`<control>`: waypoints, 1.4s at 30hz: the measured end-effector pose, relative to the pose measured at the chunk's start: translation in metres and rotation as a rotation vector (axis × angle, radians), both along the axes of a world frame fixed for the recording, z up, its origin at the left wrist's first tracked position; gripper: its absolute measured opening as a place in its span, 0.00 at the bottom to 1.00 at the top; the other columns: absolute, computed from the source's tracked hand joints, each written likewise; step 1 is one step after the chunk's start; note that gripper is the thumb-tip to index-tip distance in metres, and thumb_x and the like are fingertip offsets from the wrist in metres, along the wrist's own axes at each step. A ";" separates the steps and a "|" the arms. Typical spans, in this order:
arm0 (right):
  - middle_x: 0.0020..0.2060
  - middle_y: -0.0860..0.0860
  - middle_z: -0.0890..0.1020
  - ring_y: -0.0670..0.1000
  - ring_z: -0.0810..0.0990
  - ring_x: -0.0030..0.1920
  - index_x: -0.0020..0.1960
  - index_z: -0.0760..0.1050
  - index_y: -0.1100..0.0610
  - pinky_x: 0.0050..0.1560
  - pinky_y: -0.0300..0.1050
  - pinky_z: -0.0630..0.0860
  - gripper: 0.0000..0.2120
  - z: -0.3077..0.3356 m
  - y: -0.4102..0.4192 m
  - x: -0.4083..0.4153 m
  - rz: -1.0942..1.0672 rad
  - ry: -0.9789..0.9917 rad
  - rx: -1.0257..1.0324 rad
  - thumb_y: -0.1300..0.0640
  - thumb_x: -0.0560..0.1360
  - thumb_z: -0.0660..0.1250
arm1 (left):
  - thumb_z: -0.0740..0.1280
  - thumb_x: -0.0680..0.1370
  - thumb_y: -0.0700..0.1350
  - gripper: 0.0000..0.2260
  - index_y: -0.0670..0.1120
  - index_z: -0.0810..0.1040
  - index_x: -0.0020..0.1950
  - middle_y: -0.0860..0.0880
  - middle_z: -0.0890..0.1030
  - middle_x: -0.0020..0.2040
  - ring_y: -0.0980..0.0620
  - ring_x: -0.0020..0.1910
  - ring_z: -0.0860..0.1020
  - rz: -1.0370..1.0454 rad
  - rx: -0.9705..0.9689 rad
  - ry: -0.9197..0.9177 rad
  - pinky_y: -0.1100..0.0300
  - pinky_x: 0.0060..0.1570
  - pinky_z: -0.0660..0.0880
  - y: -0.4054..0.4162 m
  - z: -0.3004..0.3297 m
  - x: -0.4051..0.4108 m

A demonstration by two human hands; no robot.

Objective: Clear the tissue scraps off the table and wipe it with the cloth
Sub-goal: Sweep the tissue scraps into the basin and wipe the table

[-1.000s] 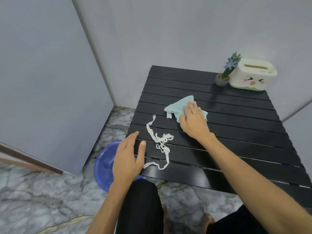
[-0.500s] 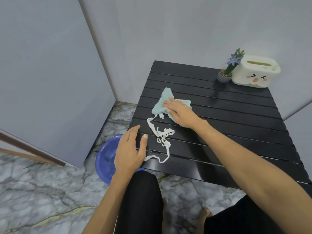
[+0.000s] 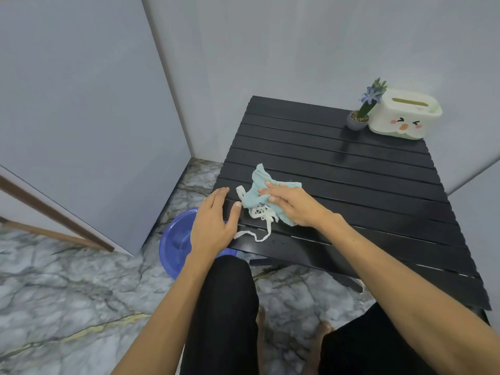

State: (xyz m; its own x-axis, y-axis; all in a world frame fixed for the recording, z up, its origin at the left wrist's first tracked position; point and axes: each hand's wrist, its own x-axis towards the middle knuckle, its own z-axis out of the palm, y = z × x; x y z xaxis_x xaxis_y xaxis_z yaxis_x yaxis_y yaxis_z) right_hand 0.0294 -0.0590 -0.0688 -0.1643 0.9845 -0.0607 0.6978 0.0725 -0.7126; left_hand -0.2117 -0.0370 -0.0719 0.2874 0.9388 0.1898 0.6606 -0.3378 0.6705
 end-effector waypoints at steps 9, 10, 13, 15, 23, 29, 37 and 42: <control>0.53 0.51 0.83 0.53 0.80 0.48 0.60 0.78 0.54 0.45 0.35 0.71 0.12 0.039 -0.070 0.018 -0.430 0.080 0.117 0.54 0.83 0.58 | 0.58 0.81 0.57 0.22 0.49 0.69 0.72 0.53 0.72 0.71 0.53 0.70 0.68 0.003 -0.013 -0.028 0.52 0.65 0.69 -0.003 0.000 -0.006; 0.53 0.54 0.83 0.54 0.80 0.47 0.60 0.78 0.56 0.44 0.36 0.72 0.12 0.042 -0.083 0.020 -0.465 0.069 0.149 0.55 0.83 0.58 | 0.58 0.81 0.57 0.22 0.49 0.69 0.72 0.52 0.72 0.71 0.53 0.70 0.68 0.004 -0.016 -0.037 0.52 0.65 0.69 -0.004 0.000 -0.007; 0.45 0.58 0.82 0.60 0.79 0.45 0.56 0.75 0.53 0.42 0.45 0.73 0.10 0.038 -0.121 0.014 -0.549 -0.005 0.150 0.54 0.83 0.56 | 0.57 0.81 0.58 0.22 0.49 0.69 0.72 0.52 0.72 0.71 0.52 0.70 0.68 -0.006 -0.008 -0.040 0.53 0.64 0.69 -0.006 0.000 -0.010; 0.56 0.58 0.80 0.60 0.77 0.57 0.58 0.74 0.52 0.52 0.46 0.72 0.11 0.022 -0.135 0.000 -0.594 -0.034 0.088 0.52 0.84 0.54 | 0.57 0.81 0.58 0.22 0.49 0.68 0.72 0.52 0.71 0.72 0.52 0.70 0.68 -0.013 -0.006 -0.032 0.51 0.64 0.70 -0.007 -0.001 -0.012; 0.41 0.47 0.74 0.61 0.72 0.63 0.47 0.70 0.53 0.68 0.63 0.60 0.15 0.013 -0.111 -0.069 -0.792 -0.122 0.137 0.51 0.84 0.48 | 0.56 0.81 0.60 0.24 0.49 0.67 0.73 0.52 0.70 0.72 0.52 0.71 0.66 -0.030 -0.028 -0.001 0.48 0.66 0.70 -0.008 0.000 -0.014; 0.38 0.47 0.77 0.57 0.75 0.55 0.42 0.70 0.53 0.50 0.52 0.65 0.18 0.028 -0.112 -0.039 -0.556 -0.459 0.130 0.47 0.82 0.47 | 0.57 0.82 0.57 0.23 0.48 0.67 0.73 0.50 0.71 0.71 0.51 0.70 0.67 -0.063 0.014 0.030 0.51 0.64 0.70 -0.008 -0.001 -0.016; 0.75 0.55 0.64 0.53 0.56 0.77 0.74 0.65 0.60 0.76 0.52 0.50 0.28 -0.006 -0.125 -0.024 -0.324 -0.584 0.160 0.45 0.81 0.48 | 0.55 0.82 0.57 0.25 0.44 0.67 0.74 0.47 0.70 0.72 0.49 0.71 0.66 -0.113 0.058 0.034 0.54 0.69 0.65 0.001 -0.004 -0.022; 0.69 0.63 0.71 0.59 0.65 0.74 0.70 0.68 0.68 0.75 0.51 0.54 0.27 -0.008 -0.105 -0.065 -0.653 -0.353 0.205 0.52 0.81 0.45 | 0.54 0.82 0.58 0.26 0.45 0.66 0.75 0.47 0.67 0.75 0.51 0.73 0.62 -0.126 0.007 -0.008 0.58 0.71 0.58 0.012 -0.010 -0.034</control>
State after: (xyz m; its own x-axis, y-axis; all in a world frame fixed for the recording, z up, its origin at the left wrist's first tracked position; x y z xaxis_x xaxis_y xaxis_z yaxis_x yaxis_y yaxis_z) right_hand -0.0361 -0.1635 -0.0763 0.4492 0.8725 0.1922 0.8281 -0.3259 -0.4560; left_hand -0.2455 -0.0251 -0.0818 0.4016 0.8940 0.1989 0.6069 -0.4224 0.6732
